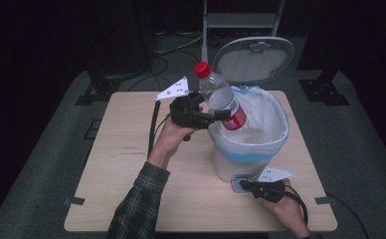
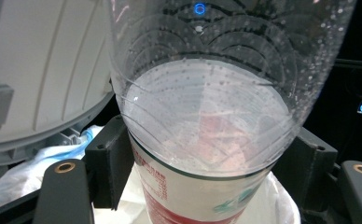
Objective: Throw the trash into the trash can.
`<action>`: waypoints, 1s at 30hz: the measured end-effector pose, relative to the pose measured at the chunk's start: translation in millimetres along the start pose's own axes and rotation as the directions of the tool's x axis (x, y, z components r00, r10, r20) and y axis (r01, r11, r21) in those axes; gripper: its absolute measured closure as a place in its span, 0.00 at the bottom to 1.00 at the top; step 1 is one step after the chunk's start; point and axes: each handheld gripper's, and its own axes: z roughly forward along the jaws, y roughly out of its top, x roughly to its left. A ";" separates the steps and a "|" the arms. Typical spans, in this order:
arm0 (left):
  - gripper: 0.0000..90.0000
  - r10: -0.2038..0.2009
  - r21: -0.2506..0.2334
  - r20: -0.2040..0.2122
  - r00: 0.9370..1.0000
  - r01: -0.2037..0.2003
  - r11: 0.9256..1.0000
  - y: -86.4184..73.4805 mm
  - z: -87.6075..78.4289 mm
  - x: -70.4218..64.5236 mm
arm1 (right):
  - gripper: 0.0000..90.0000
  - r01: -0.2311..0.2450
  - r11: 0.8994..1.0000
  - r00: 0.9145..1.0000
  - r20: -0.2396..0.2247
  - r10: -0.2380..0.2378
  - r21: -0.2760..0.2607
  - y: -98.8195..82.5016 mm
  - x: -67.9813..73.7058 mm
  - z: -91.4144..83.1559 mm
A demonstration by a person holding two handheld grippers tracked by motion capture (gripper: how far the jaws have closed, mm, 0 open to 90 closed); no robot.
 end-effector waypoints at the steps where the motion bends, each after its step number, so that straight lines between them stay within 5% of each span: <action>1: 0.31 0.000 0.003 0.001 1.000 0.000 1.000 -0.9 0.2 0.3 | 1.00 0.000 1.000 1.000 0.000 0.000 0.000 0.0 0.0 0.0; 30: 0.20 0.025 0.020 -0.036 0.999 -0.025 0.999 2.2 -15.2 -2.3 | 0.99 0.004 1.000 1.000 0.001 -0.004 0.000 0.0 0.3 -0.1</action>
